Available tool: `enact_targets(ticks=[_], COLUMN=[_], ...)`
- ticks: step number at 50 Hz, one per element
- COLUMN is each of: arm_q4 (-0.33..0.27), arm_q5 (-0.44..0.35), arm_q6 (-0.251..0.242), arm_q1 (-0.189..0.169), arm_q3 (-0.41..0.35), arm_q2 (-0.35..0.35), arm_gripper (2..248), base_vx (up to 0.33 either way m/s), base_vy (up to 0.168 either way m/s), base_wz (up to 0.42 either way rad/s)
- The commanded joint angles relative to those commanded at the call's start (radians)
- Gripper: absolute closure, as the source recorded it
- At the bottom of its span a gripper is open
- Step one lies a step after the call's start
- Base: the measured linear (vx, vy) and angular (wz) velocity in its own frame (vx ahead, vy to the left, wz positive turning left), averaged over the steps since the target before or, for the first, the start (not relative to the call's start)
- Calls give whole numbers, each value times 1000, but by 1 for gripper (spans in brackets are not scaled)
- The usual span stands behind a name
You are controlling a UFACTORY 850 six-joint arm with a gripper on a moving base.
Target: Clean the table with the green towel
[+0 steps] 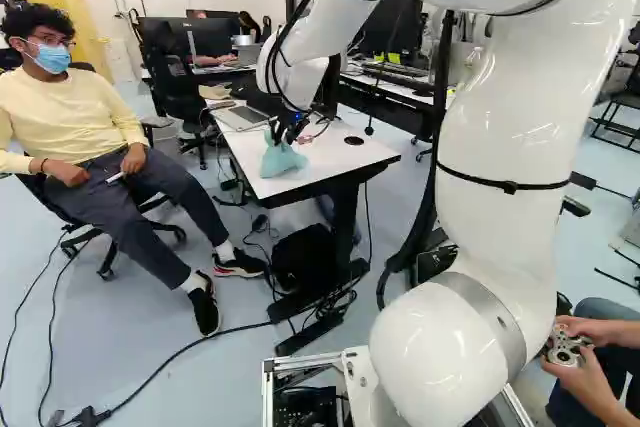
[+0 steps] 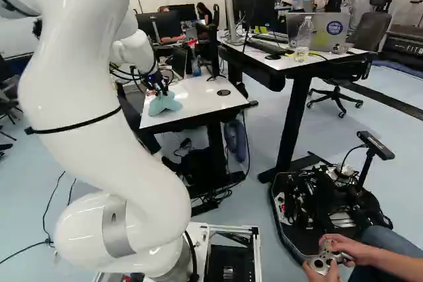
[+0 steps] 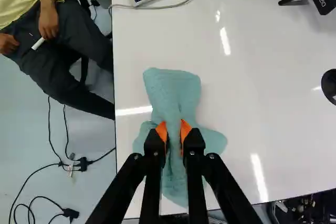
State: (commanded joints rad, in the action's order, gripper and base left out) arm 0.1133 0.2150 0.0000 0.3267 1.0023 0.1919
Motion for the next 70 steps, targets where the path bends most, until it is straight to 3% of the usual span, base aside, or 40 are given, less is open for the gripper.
enact_targets(ticks=[32, 42, 70], arm_q4=[29, 42, 44], arm_q5=[-4, -11, -12], arm_q6=[0, 0, 0], arm_q1=[36, 31, 17], arm_q3=[-161, -211, -210], arm_q2=[-149, -197, -196], arm_gripper=[200, 200, 200], base_vx=[0, 0, 0], base_vy=[0, 0, 0], base_wz=[0, 0, 0])
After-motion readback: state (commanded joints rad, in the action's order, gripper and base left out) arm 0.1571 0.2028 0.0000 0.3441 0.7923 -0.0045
